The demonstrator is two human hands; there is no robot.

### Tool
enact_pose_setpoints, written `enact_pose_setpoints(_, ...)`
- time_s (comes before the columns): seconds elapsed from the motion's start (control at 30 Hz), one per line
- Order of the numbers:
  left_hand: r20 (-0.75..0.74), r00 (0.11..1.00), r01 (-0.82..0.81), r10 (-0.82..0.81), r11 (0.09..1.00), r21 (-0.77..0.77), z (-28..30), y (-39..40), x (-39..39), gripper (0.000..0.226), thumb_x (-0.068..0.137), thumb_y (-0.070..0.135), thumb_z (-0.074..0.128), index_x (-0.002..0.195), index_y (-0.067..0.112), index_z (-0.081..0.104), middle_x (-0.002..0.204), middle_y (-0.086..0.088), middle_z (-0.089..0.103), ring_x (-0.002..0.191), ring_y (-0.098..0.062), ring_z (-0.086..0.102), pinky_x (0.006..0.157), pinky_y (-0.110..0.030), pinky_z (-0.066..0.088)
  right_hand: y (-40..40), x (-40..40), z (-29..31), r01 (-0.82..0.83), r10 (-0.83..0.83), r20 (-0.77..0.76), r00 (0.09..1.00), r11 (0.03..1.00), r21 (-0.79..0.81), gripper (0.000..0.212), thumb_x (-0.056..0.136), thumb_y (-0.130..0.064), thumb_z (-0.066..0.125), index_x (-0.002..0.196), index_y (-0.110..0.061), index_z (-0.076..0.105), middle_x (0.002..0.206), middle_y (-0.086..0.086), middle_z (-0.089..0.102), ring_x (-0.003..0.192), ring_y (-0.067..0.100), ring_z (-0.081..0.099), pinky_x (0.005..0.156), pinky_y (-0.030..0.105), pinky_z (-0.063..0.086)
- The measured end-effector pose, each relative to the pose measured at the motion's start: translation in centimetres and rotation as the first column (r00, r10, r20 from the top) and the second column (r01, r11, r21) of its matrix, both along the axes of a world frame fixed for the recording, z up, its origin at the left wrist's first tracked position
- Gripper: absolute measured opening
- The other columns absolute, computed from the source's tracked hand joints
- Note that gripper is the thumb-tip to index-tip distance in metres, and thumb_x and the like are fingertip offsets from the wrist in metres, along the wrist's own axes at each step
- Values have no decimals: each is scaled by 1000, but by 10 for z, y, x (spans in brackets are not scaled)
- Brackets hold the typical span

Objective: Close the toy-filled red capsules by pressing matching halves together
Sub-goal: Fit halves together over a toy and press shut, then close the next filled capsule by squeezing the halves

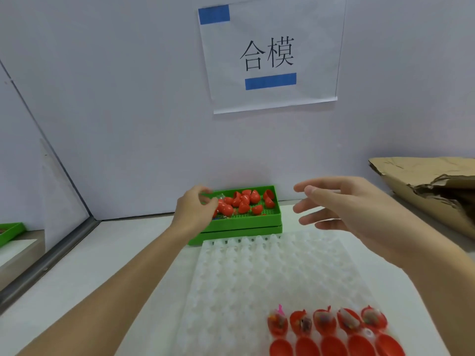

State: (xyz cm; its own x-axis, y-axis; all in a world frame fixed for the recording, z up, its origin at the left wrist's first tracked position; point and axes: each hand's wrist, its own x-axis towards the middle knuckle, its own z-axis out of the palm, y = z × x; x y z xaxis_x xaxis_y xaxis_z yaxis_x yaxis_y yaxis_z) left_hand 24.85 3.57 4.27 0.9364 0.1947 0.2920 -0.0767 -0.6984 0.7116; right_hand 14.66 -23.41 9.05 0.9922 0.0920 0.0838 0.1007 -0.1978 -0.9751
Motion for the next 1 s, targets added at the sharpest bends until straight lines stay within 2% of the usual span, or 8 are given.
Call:
enact_pose_setpoints(0.07, 24, 980, 198, -200, 978, 59, -3, -4, -31, 11, 94, 22, 63, 102, 24, 70, 94, 16, 67, 88, 1, 63, 65, -6, 44, 1, 2, -3, 6, -6, 4, 1000, 1000, -30, 16, 99, -27, 58, 105, -25, 72, 88, -1, 78, 81, 16, 75, 76, 27, 57)
enact_pose_setpoints(0.17, -128, 858, 511, -498, 852, 115, -7, -6, -76, 11, 94, 25, 64, 97, 32, 72, 93, 18, 71, 90, 3, 64, 73, -9, 47, 0, 8, -12, 12, -12, 7, 1000, 996, -91, 16, 100, -23, 57, 101, -25, 74, 85, -1, 77, 80, 16, 74, 76, 27, 56)
enact_pose_setpoints(0.27, -315, 757, 628, -573, 772, 104, -16, 1, -102, 12, 95, 33, 63, 103, 39, 70, 100, 20, 70, 97, 3, 64, 78, -13, 50, -14, 13, -28, 19, -17, 13, 1000, 993, -115, 18, 100, -21, 57, 103, -24, 74, 88, 1, 77, 83, 17, 73, 77, 29, 55)
enact_pose_setpoints(0.4, -313, 754, 593, -577, 803, -51, -31, 15, -115, 14, 96, 24, 64, 105, 31, 73, 102, 18, 72, 99, 1, 65, 80, -17, 52, -51, 23, -66, 119, -118, 17, 993, 989, -86, 18, 100, -16, 58, 105, -17, 75, 86, 8, 76, 76, 22, 71, 73, 32, 54)
enact_pose_setpoints(0.5, -236, 799, 494, -554, 827, -269, -38, 22, -121, 15, 96, 14, 63, 103, 22, 75, 101, 5, 76, 98, -10, 70, 81, -26, 56, -70, 25, -111, 258, -254, -48, 966, 963, 82, 20, 100, -8, 54, 109, -3, 72, 76, 14, 66, 68, 23, 60, 63, 27, 52)
enact_pose_setpoints(0.63, -167, 832, 449, -529, 820, -355, -49, 24, -127, 18, 97, 11, 61, 99, 20, 76, 99, -1, 76, 97, -13, 70, 81, -25, 56, -80, 23, -147, 358, -359, -22, 933, 917, 175, 23, 101, -3, 51, 102, -1, 74, 73, 13, 60, 65, 22, 53, 59, 28, 48)
enact_pose_setpoints(0.8, -95, 872, 419, -480, 833, -362, -61, 22, -128, 21, 97, 7, 60, 94, 20, 78, 96, 1, 76, 95, -11, 70, 79, -19, 54, -70, 27, -148, 340, -332, 143, 933, 940, -36, 28, 99, -3, 54, 88, -13, 78, 62, 6, 64, 57, 20, 55, 56, 32, 48)
enact_pose_setpoints(1.0, -101, 873, 421, -478, 841, -340, -63, 22, -127, 18, 96, 9, 62, 93, 18, 78, 95, 4, 77, 94, -9, 70, 78, -19, 54, -70, 28, -150, 351, -337, 164, 927, 934, -61, 28, 99, -3, 53, 87, -11, 76, 60, 7, 61, 48, 11, 51, 48, 23, 46)
